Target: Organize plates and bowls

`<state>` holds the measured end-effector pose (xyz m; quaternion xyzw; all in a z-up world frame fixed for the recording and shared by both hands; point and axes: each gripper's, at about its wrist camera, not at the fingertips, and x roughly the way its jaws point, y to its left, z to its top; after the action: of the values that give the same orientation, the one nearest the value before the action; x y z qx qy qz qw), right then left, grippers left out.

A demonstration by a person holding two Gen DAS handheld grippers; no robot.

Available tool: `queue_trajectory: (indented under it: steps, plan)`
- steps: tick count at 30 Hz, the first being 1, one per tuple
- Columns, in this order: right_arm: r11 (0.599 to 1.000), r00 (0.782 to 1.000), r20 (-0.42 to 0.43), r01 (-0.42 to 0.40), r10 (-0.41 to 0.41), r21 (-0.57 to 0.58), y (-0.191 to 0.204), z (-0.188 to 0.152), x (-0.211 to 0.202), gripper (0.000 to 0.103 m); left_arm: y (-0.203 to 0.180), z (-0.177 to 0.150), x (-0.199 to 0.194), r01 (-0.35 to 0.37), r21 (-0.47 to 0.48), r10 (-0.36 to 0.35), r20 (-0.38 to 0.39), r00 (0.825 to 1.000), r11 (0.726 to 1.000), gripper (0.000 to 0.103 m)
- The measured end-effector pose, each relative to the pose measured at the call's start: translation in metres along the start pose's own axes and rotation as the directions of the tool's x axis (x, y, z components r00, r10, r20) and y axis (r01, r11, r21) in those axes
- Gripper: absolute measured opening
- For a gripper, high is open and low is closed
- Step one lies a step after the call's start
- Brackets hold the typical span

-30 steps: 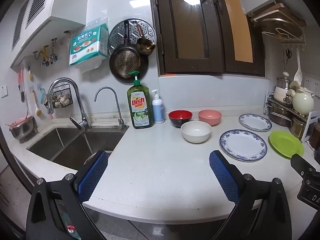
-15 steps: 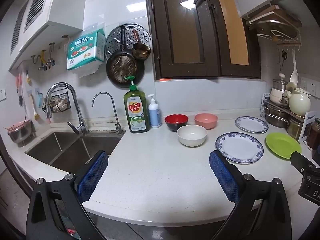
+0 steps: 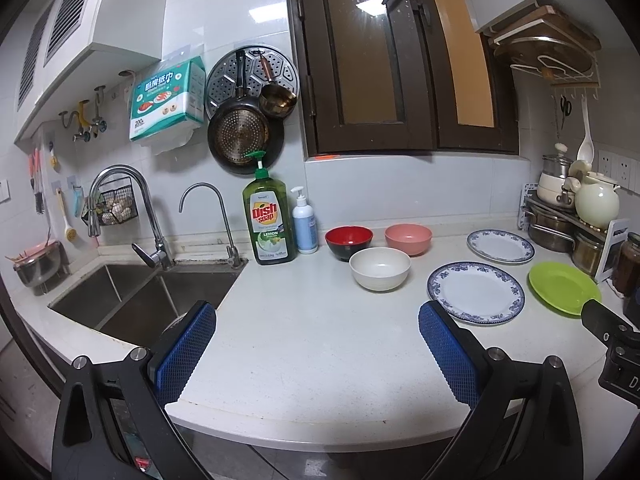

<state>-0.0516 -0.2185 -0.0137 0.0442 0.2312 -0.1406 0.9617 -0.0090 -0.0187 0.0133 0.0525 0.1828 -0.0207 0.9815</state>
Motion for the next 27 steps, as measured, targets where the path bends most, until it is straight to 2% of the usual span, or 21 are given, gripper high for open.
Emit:
queue_trajectory:
  steps: [27]
  plan:
    - [1.0, 1.0, -0.002, 0.002, -0.002, 0.004, -0.003, -0.0001, 0.001, 0.102, -0.0037, -0.0013, -0.0012, 0.004, 0.006, -0.004, 0.003, 1.0, 1.0, 0.103]
